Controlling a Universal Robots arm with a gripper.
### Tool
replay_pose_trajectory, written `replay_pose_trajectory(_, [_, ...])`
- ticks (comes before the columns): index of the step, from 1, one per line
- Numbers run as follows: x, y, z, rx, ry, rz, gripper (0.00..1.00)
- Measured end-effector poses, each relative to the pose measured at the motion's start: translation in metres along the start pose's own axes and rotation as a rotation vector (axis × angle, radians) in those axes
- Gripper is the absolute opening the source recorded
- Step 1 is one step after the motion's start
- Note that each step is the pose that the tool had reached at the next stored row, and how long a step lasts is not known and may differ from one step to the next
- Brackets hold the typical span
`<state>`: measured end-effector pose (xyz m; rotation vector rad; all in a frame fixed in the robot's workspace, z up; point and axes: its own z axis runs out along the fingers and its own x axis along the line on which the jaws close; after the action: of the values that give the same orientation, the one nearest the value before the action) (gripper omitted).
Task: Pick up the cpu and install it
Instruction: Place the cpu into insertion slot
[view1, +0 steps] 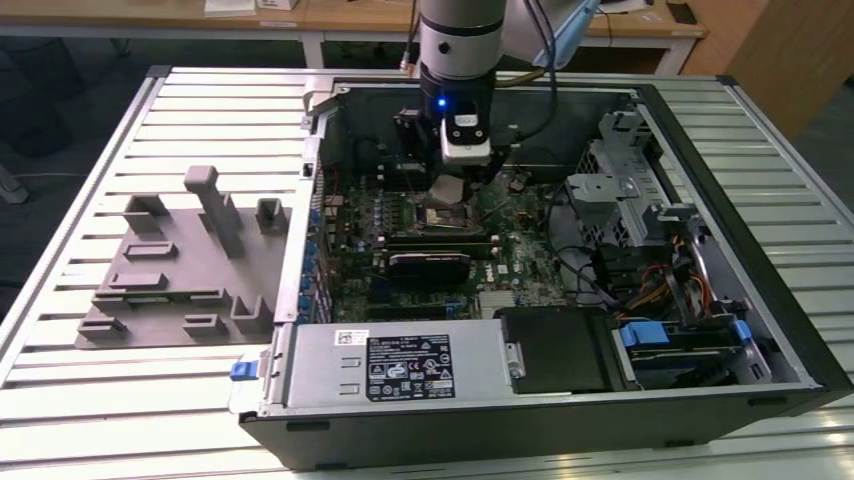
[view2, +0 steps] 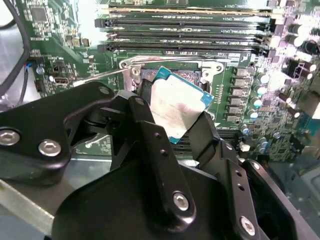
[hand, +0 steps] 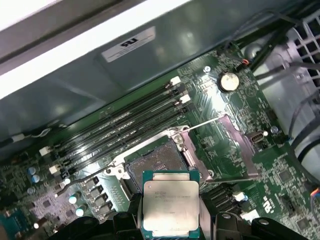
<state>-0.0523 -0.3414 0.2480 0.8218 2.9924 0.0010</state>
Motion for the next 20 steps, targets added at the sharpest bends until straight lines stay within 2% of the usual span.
replay_pose_trajectory(9, [0.0,0.0,0.0,0.0038,-0.0011,0.104,0.54])
replay_pose_trajectory(20, [0.0,0.0,0.0005,0.011,-0.0032,0.295,0.54])
